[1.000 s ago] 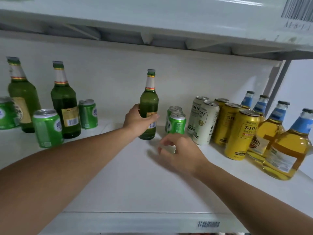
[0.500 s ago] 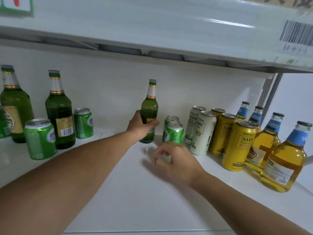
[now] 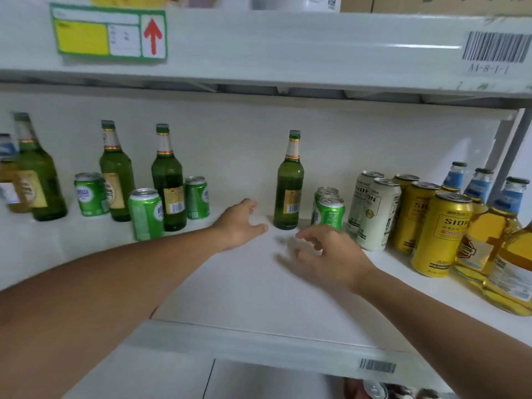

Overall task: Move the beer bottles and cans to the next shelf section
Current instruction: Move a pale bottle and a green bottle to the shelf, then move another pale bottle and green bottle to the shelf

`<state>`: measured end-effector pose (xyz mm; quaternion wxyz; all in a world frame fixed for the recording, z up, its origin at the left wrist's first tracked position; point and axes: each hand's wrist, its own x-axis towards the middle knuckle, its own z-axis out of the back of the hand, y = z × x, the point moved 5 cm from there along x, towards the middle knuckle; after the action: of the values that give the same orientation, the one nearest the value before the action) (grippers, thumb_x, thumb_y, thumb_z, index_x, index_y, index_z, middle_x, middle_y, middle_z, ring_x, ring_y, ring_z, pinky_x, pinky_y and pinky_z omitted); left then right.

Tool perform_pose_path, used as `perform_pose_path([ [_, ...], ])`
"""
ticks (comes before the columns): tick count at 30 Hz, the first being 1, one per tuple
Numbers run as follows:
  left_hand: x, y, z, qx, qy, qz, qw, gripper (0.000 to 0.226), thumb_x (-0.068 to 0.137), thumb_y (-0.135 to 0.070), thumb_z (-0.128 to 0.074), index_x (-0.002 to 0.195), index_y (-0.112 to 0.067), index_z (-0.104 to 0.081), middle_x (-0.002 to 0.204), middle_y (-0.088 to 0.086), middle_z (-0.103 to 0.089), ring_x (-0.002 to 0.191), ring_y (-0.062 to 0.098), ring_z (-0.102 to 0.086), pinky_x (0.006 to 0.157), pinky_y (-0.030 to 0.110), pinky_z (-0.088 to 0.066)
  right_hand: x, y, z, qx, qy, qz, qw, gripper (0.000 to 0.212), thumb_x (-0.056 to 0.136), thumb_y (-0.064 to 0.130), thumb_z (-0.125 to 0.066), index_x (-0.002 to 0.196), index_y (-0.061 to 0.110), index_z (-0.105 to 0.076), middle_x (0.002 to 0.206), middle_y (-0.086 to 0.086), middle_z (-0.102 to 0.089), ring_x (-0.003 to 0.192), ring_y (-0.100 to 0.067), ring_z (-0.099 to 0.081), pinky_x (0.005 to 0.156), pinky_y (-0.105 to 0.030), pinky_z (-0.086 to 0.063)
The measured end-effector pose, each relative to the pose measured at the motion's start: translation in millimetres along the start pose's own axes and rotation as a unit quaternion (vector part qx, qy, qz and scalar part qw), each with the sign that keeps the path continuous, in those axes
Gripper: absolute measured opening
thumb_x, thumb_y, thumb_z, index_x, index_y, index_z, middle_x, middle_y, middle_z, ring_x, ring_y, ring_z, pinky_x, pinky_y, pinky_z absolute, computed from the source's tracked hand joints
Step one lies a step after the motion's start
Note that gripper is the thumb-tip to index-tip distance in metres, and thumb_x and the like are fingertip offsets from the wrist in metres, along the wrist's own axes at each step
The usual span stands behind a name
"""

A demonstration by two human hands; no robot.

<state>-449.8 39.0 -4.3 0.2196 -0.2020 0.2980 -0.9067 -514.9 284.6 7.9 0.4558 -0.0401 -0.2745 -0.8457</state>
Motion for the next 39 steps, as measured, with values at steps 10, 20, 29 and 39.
perform_pose_path([
  [10,-172,13,95,0.159,-0.053,0.082,0.982,0.066,0.098,-0.054,-0.072,0.155,-0.027,-0.052,0.152,-0.004,-0.059,0.138,0.014,-0.057,0.112,0.031,-0.047,-23,64,-15,0.117,0.039,0.118,0.985,0.052,0.093,0.051,-0.072,0.143,0.037,-0.063,0.136,0.007,-0.065,0.111,-0.013,-0.064,0.095,-0.034,-0.053],
  [20,-323,40,162,0.229,-0.078,0.206,0.948,0.064,0.101,-0.058,-0.066,0.156,-0.032,-0.049,0.155,-0.005,-0.057,0.141,0.019,-0.054,0.115,0.039,-0.048,-62,126,-41,0.156,0.087,0.164,0.970,0.052,0.095,0.055,-0.071,0.143,0.039,-0.061,0.138,0.009,-0.063,0.108,-0.010,-0.061,0.090,-0.029,-0.048],
  [29,-384,91,218,0.196,-0.133,0.222,0.946,0.063,0.102,-0.056,-0.064,0.157,-0.031,-0.049,0.155,-0.007,-0.059,0.124,0.013,-0.062,0.109,0.037,-0.054,-80,215,-77,0.163,0.114,0.185,0.962,0.050,0.095,0.052,-0.071,0.142,0.038,-0.062,0.135,0.009,-0.061,0.110,-0.011,-0.063,0.091,-0.030,-0.050],
  [39,-433,190,303,0.099,-0.200,0.217,0.950,0.060,0.100,-0.055,-0.068,0.153,-0.032,-0.052,0.154,-0.007,-0.058,0.138,0.017,-0.057,0.113,0.037,-0.048,-70,355,-140,0.153,0.137,0.186,0.961,0.050,0.095,0.053,-0.071,0.142,0.038,-0.062,0.134,0.011,-0.062,0.112,-0.013,-0.067,0.095,-0.036,-0.056],
])
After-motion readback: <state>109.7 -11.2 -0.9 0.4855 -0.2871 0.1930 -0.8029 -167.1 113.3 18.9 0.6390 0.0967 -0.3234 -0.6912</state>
